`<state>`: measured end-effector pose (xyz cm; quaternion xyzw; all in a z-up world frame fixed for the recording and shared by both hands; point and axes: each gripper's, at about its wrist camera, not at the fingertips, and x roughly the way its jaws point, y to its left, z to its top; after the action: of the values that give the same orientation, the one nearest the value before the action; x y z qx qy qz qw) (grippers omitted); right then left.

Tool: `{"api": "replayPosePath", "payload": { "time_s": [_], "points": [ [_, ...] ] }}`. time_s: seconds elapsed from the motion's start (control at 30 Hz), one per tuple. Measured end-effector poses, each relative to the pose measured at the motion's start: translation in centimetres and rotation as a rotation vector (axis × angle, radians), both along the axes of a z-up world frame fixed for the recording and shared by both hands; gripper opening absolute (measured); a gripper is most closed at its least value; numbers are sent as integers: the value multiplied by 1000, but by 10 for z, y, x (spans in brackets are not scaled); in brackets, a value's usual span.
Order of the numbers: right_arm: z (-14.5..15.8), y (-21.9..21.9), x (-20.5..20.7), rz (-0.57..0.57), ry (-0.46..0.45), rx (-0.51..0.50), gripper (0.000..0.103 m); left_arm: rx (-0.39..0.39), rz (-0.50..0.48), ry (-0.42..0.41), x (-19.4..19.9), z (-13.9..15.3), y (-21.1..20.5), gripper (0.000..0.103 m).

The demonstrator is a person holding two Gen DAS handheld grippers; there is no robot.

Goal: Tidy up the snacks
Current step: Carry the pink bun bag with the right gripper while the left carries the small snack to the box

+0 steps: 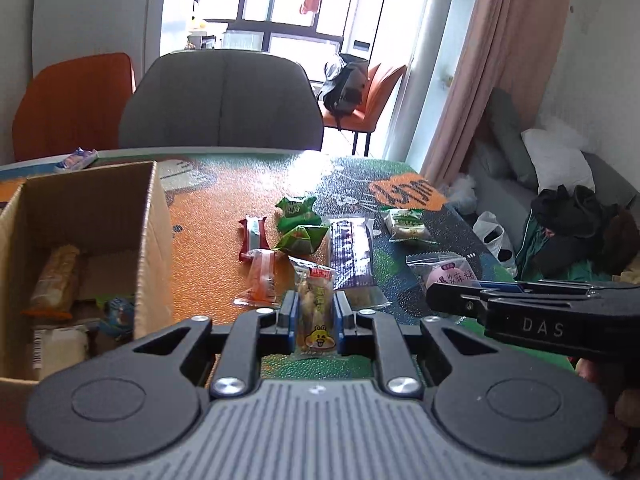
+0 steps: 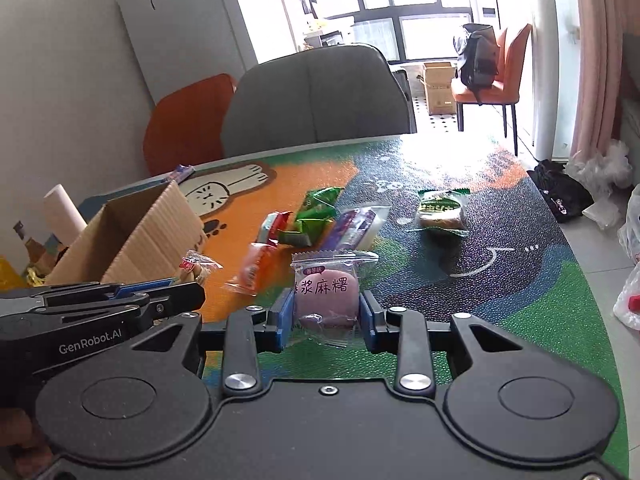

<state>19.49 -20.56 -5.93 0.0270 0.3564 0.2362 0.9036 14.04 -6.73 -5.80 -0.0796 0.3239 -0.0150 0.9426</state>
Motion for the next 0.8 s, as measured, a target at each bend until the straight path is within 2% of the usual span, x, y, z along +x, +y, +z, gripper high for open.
{"api": "replayPosePath", "payload": {
  "time_s": [0.8],
  "points": [
    [23, 35, -21, 69, -50, 7, 33, 8, 71, -60, -36, 24, 34, 17]
  ]
}}
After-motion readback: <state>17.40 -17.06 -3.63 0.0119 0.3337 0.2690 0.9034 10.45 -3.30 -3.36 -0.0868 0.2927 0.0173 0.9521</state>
